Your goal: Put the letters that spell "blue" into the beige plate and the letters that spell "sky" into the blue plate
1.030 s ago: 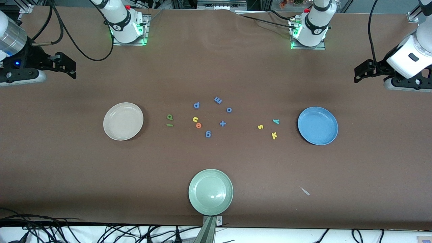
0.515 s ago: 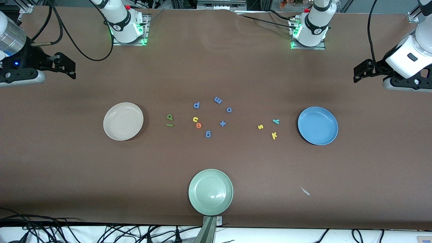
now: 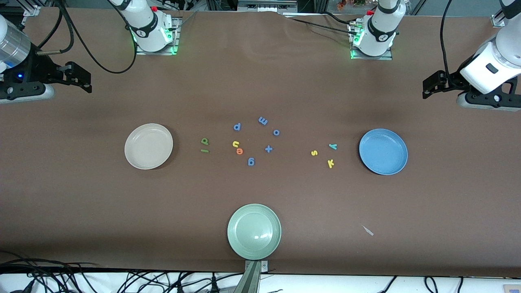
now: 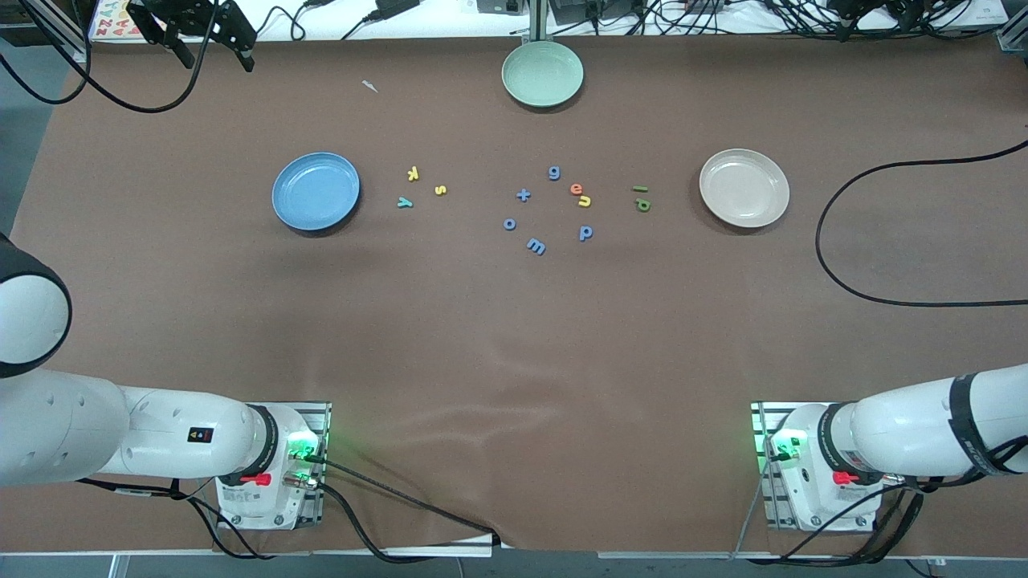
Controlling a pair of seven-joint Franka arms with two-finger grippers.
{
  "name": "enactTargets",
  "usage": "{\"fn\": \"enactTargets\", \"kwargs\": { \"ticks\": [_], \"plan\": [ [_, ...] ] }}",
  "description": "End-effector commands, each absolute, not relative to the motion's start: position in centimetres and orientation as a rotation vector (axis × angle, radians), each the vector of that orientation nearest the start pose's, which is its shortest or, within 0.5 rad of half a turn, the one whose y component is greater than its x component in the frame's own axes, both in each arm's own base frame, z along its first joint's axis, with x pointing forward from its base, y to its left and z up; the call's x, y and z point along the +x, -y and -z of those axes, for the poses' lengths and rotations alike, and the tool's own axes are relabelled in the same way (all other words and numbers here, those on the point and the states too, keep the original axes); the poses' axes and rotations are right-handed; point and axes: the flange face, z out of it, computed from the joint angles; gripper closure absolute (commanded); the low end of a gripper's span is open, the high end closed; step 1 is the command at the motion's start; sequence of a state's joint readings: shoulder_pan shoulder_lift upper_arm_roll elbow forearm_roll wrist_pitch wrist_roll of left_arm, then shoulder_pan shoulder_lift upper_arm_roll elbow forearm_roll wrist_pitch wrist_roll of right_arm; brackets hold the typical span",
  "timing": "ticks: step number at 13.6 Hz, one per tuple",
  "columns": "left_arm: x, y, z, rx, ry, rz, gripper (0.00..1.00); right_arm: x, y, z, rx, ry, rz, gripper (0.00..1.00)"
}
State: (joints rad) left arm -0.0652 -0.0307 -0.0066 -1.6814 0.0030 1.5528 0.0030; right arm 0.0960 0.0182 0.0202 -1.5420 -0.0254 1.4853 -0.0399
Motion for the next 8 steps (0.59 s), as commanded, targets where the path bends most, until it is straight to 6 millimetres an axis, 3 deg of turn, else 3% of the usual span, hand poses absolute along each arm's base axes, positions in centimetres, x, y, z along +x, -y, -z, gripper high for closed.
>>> {"fn": "enactTargets", "kwargs": {
  "ticks": [1,5,8],
  "plan": [
    [53.5,4.4,-58.3,-3.144,-0.105,-0.187,0.0,53.7,-5.8,-62.8,-3.128,0.215,-0.157,0.0],
    [55.8,7.4,-55.0,-3.14,-0.164,-0.248,0.0,53.7,-6.1,-62.5,-3.128,0.229,-0.176,0.0],
    [58.2,10.5,-50.4,-3.15,-0.092,-0.263,0.0,53.5,-6.0,-62.8,-3.128,0.227,-0.169,0.0]
  ]
}}
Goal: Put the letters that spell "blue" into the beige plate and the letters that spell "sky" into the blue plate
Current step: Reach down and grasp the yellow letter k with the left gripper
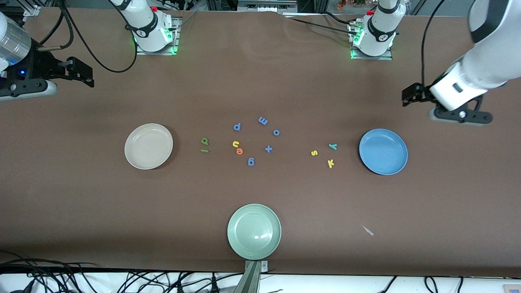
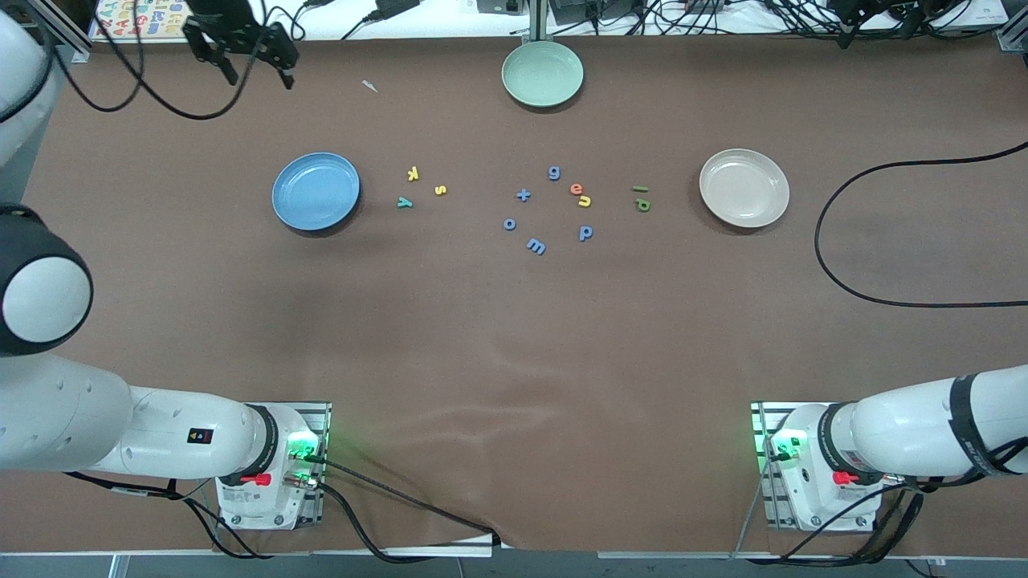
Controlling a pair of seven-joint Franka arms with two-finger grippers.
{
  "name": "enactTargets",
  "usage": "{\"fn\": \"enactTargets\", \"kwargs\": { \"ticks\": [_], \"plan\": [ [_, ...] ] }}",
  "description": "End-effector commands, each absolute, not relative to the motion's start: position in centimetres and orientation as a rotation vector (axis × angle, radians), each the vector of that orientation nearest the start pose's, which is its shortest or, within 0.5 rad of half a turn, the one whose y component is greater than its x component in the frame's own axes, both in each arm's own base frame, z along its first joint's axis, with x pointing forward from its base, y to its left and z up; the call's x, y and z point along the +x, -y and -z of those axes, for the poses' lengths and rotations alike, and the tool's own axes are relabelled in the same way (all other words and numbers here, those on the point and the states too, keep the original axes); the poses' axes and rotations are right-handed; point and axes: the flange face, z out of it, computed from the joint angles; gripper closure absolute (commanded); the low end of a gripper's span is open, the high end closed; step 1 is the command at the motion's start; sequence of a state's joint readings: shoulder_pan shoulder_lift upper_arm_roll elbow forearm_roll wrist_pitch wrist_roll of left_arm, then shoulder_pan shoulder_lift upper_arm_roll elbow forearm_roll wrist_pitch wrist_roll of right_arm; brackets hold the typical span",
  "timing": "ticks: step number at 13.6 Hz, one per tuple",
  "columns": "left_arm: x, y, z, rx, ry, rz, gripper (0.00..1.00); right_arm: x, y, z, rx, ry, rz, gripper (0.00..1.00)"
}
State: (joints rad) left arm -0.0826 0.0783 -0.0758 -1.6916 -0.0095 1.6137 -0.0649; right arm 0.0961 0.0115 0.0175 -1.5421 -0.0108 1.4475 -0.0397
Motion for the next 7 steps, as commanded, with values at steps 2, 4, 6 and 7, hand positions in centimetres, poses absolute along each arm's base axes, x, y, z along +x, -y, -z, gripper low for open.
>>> {"fn": "enactTargets", "kwargs": {
  "ticks": [2,4,6,7],
  "plan": [
    [59.8,12.6,-47.4,-3.165,-0.087,-0.217,0.0,53.5,-6.0,-63.1,-3.127,0.227,-0.154,0.0],
    [60.8,13.9,-44.1,-3.166,-0.022,-0.247,0.0,53.6,-5.9,-62.9,-3.126,0.222,-0.159,0.0],
    [61.5,15.5,-41.2,-3.165,0.02,-0.256,0.0,53.6,-5.6,-63.2,-3.129,0.217,-0.147,0.0],
    [61.9,15.9,-39.8,-3.165,0.063,-0.258,0.0,53.6,-5.6,-63.2,-3.131,0.214,-0.145,0.0]
  ]
}}
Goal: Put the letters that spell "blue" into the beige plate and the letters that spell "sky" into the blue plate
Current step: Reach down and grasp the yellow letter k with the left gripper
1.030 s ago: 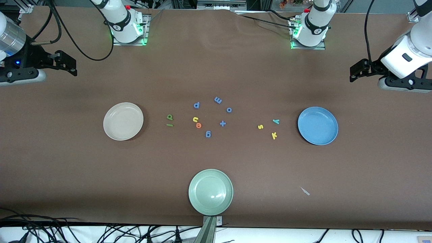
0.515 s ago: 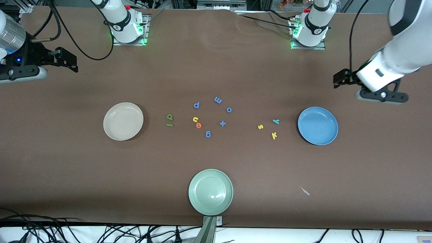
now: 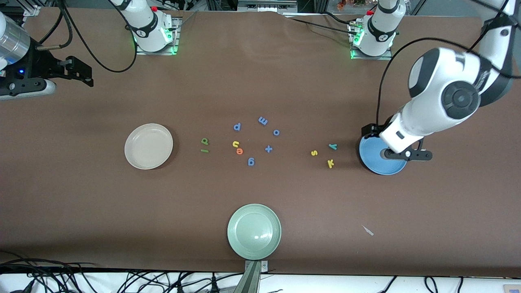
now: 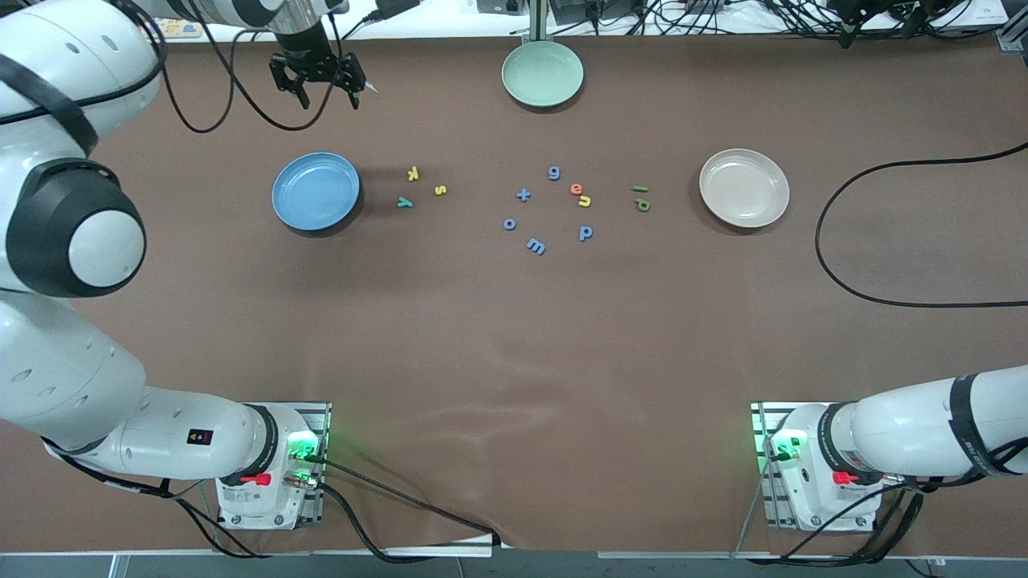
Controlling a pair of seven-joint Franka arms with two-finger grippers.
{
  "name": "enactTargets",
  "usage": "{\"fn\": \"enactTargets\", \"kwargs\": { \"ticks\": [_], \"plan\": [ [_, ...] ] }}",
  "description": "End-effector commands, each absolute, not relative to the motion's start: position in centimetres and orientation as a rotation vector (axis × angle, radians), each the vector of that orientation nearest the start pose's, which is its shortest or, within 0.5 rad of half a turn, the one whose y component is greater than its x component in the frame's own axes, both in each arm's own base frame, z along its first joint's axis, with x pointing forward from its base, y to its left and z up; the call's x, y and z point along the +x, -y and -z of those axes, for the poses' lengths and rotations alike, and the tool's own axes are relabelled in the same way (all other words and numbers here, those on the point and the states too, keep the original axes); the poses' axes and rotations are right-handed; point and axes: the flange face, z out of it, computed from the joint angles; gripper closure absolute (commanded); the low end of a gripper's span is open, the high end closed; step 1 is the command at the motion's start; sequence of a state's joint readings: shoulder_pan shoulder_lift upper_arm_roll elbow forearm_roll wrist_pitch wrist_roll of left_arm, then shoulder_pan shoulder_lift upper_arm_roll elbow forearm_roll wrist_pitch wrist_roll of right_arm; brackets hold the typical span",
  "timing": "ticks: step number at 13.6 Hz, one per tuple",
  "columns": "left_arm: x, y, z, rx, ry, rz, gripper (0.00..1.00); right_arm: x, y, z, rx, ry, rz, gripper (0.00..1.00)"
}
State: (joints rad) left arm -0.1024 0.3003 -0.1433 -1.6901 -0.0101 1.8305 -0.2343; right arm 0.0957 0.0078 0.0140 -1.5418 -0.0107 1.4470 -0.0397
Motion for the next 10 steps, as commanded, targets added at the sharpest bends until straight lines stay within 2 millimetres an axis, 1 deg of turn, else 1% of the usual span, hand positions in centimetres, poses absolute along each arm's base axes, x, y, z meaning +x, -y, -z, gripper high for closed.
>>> {"fn": "enactTargets", "kwargs": {
  "ticks": [1,2,3,4,5,7,8,10],
  "plan": [
    [61.9,16.1,-39.1,-3.157,0.109,-0.275,0.0,53.7,-5.6,-63.2,-3.131,0.214,-0.142,0.0],
    [61.7,16.7,-38.6,-3.151,0.127,-0.289,0.0,53.8,-5.7,-63.1,-3.137,0.219,-0.142,0.0],
    [61.8,17.1,-37.5,-3.145,0.117,-0.312,0.0,53.9,-5.7,-62.9,-3.139,0.219,-0.14,0.0],
    [61.4,18.7,-36.9,-3.138,0.078,-0.314,0.0,54.0,-5.6,-63.0,-3.137,0.219,-0.135,0.0],
    [61.7,19.3,-35.6,-3.13,0.038,-0.326,0.0,54.0,-5.6,-63.0,-3.139,0.219,-0.133,0.0],
    [62.8,18.8,-32.6,-3.121,0.064,-0.389,0.0,54.1,-5.4,-62.9,-3.139,0.214,-0.123,0.0],
    [62.9,18.7,-31.8,-3.116,0.064,-0.408,0.0,54.2,-5.4,-62.9,-3.141,0.214,-0.123,0.0],
    [62.7,19.7,-30.5,-3.121,0.074,-0.428,0.0,54.9,-5.5,-62.4,-3.135,0.212,-0.099,0.0]
  ]
}}
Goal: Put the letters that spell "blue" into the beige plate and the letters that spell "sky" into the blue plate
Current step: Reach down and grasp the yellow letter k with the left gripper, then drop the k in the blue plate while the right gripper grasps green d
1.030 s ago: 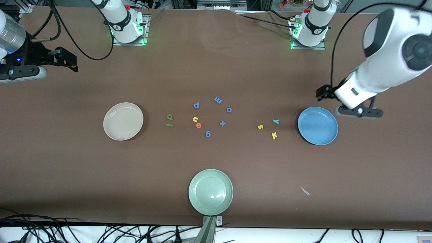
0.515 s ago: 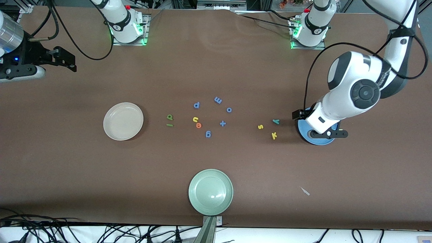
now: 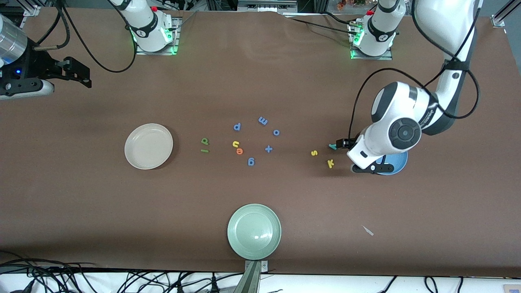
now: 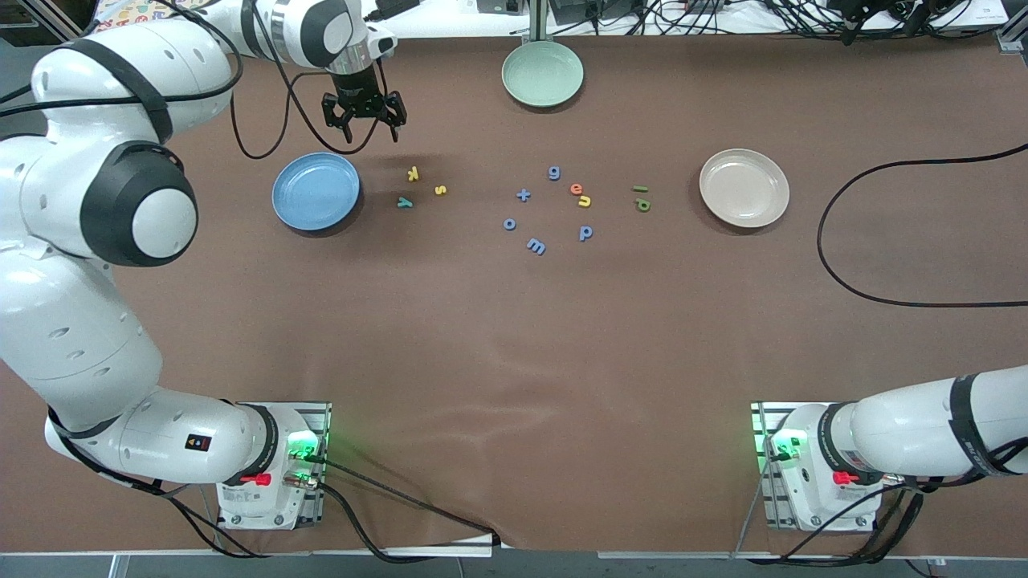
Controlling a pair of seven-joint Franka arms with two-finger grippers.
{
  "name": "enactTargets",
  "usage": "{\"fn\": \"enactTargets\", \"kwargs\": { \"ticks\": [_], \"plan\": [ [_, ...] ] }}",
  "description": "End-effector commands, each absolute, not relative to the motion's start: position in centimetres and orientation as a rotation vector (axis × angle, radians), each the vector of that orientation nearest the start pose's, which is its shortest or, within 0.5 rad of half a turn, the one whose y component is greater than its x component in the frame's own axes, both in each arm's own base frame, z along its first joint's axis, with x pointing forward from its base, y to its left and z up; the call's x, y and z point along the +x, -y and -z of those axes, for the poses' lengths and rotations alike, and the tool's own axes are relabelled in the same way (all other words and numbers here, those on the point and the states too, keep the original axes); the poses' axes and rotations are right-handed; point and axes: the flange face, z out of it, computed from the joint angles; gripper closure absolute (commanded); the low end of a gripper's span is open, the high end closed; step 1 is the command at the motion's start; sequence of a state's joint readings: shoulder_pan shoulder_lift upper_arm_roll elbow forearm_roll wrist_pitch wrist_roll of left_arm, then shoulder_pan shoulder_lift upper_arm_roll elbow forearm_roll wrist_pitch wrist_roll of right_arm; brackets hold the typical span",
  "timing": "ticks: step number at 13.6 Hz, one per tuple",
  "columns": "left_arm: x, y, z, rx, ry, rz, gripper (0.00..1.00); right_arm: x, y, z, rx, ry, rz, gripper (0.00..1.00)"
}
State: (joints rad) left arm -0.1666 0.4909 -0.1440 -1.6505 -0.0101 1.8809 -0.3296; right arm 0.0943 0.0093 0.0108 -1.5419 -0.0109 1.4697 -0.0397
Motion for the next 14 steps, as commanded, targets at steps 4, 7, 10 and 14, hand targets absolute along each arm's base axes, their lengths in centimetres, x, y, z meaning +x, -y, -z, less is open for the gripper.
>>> {"fn": "enactTargets", "kwargs": {
  "ticks": [4,7,10,14],
  "plan": [
    [62.8,21.8,-25.9,-3.138,0.275,-0.271,0.05,56.1,-6.0,-60.9,-3.127,0.216,-0.099,0.0],
    [61.5,22.7,-21.3,-3.153,0.273,-0.237,0.05,57.6,-6.9,-58.9,-3.126,0.18,-0.08,0.0],
    [59.9,22.4,-18.3,-3.179,0.287,-0.163,0.13,58.3,-12.3,-56.6,-3.123,0.263,-0.088,0.0],
    [60.1,22.3,-18.1,-3.176,0.331,-0.158,0.44,59.6,-21.1,-49.8,-3.149,0.178,-0.126,0.0]
  ]
}}
